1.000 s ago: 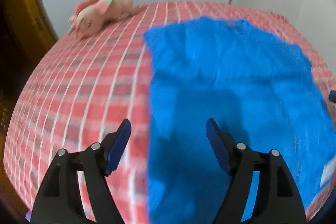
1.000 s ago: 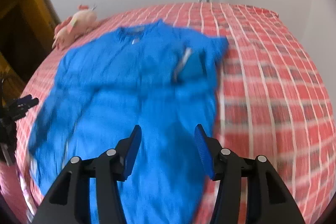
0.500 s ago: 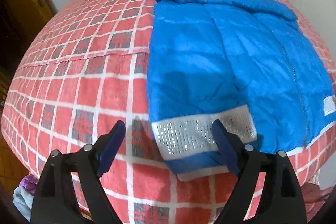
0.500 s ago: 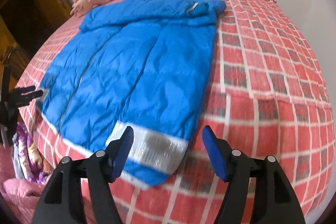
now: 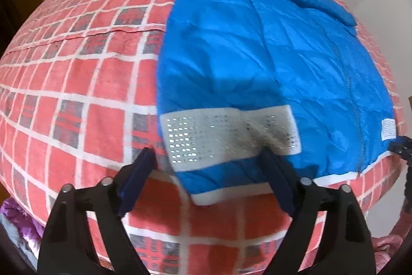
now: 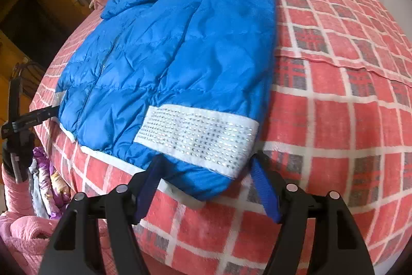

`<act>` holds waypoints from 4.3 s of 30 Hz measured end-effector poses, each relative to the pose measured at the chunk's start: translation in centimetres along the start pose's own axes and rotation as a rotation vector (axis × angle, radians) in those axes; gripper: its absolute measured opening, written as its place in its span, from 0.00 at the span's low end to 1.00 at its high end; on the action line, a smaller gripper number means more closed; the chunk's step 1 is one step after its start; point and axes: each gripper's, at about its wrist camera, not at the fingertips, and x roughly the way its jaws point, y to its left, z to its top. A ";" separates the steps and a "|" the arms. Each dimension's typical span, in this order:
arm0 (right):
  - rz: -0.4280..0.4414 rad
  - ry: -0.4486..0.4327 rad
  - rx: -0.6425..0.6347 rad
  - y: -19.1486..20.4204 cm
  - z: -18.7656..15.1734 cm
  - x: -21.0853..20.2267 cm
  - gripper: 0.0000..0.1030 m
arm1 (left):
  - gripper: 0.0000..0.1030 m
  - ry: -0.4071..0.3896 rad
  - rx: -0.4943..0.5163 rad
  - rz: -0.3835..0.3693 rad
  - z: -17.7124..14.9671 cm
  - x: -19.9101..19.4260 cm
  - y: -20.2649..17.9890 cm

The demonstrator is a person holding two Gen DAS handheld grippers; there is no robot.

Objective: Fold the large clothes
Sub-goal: 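Move both tools to the white hem band of the jacket, then close both tools on the white hem band of the blue jacket, then lift the hem with both tools and flip the jacket over onto its back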

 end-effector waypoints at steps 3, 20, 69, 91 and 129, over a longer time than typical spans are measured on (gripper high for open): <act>0.024 -0.011 -0.014 0.4 0.2 -0.1 0.41 | 0.53 -0.006 0.008 -0.035 -0.2 -0.3 -0.5; 0.172 -0.172 -0.021 0.6 2.0 -5.6 0.09 | 0.09 -0.160 0.008 -0.141 1.1 -5.5 -1.2; 0.190 -0.091 0.318 -12.8 39.9 8.0 0.17 | 0.15 -0.196 -0.048 -0.092 40.0 12.0 -1.7; 0.017 -0.077 0.103 -10.3 35.0 7.8 0.38 | 0.43 -0.235 0.046 -0.045 32.8 8.4 0.3; -0.174 -0.370 0.130 -4.7 34.4 4.1 0.25 | 0.26 -0.404 -0.010 0.078 33.5 4.9 -4.8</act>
